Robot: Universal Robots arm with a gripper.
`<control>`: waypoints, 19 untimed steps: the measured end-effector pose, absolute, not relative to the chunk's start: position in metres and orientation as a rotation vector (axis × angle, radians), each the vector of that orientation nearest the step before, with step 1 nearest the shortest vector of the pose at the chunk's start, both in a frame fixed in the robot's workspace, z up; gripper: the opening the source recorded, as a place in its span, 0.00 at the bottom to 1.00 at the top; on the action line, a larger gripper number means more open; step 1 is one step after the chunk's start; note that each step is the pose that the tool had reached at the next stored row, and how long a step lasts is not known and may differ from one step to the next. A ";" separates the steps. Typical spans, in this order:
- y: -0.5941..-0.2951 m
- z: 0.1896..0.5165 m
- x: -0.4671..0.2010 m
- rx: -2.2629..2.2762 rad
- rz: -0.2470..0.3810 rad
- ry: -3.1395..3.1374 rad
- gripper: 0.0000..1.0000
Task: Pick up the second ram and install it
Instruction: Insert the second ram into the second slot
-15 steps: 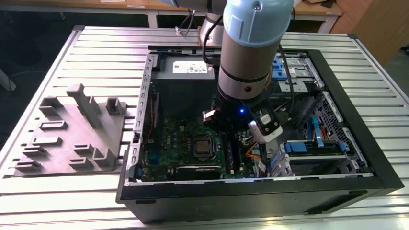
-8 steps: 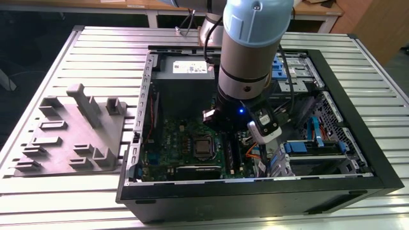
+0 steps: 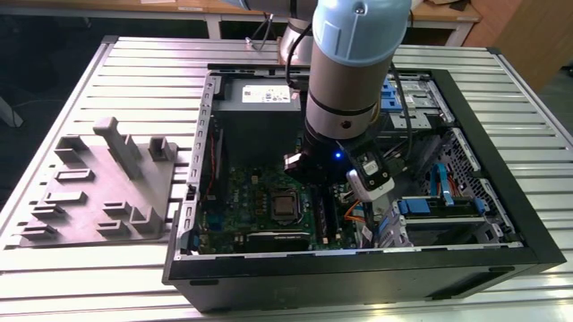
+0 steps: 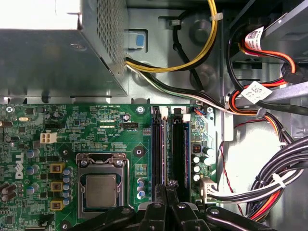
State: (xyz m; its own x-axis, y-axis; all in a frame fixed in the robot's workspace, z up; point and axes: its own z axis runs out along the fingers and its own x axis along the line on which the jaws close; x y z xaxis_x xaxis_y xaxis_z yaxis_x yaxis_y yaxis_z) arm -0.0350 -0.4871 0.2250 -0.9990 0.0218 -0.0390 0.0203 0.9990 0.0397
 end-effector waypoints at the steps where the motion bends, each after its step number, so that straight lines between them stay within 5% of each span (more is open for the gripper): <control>1: -0.487 0.225 -0.035 0.033 0.061 3.101 0.11; 19: -0.487 0.225 -0.035 0.034 0.061 3.101 0.11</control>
State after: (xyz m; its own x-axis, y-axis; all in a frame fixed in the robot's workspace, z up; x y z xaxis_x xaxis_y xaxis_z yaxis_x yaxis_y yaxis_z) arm -0.0350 -0.4871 0.2251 -0.9990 0.0228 -0.0389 0.0212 0.9990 0.0399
